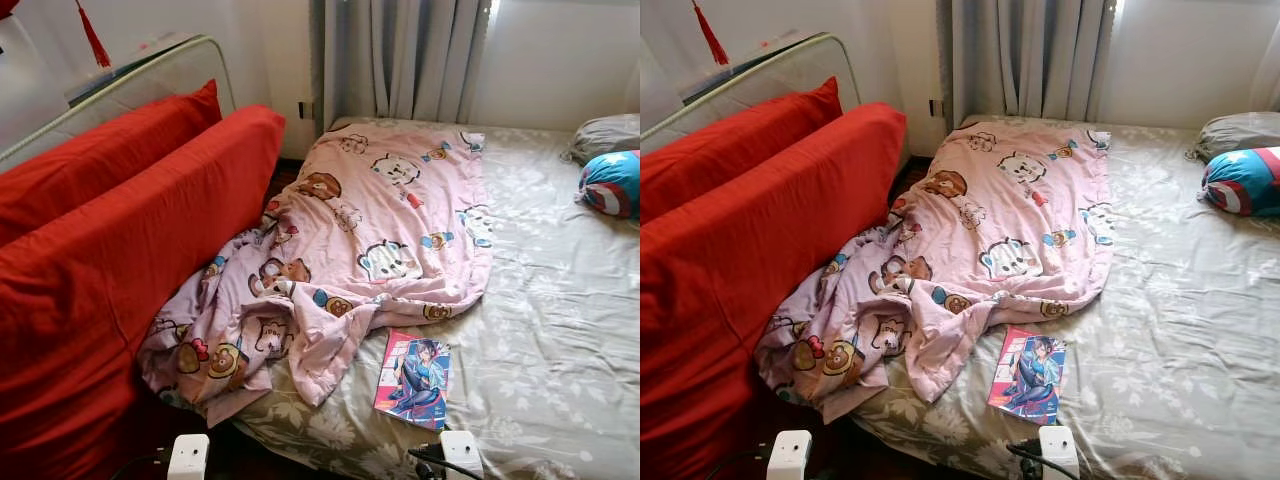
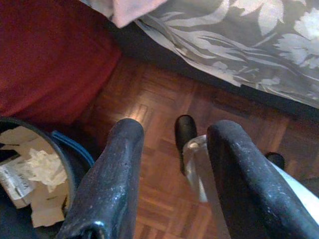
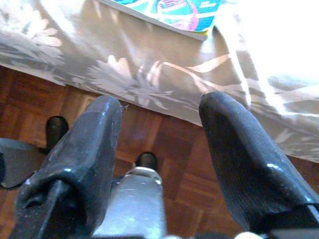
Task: Clean up the room
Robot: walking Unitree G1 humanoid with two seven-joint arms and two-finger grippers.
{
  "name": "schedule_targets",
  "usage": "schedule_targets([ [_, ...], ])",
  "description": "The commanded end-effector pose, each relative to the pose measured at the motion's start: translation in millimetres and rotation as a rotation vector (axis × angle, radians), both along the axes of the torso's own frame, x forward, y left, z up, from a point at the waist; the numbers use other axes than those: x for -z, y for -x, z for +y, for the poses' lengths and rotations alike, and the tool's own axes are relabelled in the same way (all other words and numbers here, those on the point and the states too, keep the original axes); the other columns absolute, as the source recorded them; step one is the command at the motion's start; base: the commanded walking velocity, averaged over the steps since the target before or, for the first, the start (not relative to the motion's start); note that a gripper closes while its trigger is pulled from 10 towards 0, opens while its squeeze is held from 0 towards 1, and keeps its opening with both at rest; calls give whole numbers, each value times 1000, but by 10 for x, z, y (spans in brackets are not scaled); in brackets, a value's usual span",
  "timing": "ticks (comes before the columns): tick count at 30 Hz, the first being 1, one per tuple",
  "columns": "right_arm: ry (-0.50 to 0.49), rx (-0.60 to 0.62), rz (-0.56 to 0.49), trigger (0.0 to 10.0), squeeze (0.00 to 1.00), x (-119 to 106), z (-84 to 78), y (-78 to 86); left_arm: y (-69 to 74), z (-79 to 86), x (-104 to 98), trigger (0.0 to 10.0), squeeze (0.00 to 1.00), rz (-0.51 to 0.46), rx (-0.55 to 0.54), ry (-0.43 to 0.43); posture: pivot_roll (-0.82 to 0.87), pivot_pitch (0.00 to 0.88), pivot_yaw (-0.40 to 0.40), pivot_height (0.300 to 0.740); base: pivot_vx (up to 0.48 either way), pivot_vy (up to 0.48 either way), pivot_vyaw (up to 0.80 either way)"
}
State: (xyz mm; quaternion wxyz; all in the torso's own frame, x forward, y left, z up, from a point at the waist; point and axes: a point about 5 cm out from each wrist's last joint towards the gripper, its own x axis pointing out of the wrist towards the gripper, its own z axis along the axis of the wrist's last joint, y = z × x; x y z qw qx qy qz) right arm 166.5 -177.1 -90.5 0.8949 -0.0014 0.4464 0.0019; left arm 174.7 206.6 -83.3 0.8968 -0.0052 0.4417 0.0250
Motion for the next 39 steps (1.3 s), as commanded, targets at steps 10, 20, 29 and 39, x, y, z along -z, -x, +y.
schedule_targets([
  [10, -1, 68, -27, 10000, 0, -42, -90, -73, -14, -48, 5, 10000, 0, 8, 13, 8, -64, 0, 17, 740, 0, 0, 0],
  [20, -10, 70, -30, 10000, 0, -39, -61, -73, -27, -5, -7, 10000, 0, 5, -2, -2, -69, 0, 25, 740, 0, 0, 0],
  [29, -2, 52, -24, 10000, 0, -33, -64, -57, -31, -10, -8, 10000, 0, 5, -2, 1, -66, 0, 21, 740, 0, 0, 0],
  [39, -26, 74, -31, 10000, 0, -33, -16, -69, -33, -7, -9, 10000, 0, 7, -5, 3, -69, 0, 32, 740, 0, 0, 140],
])
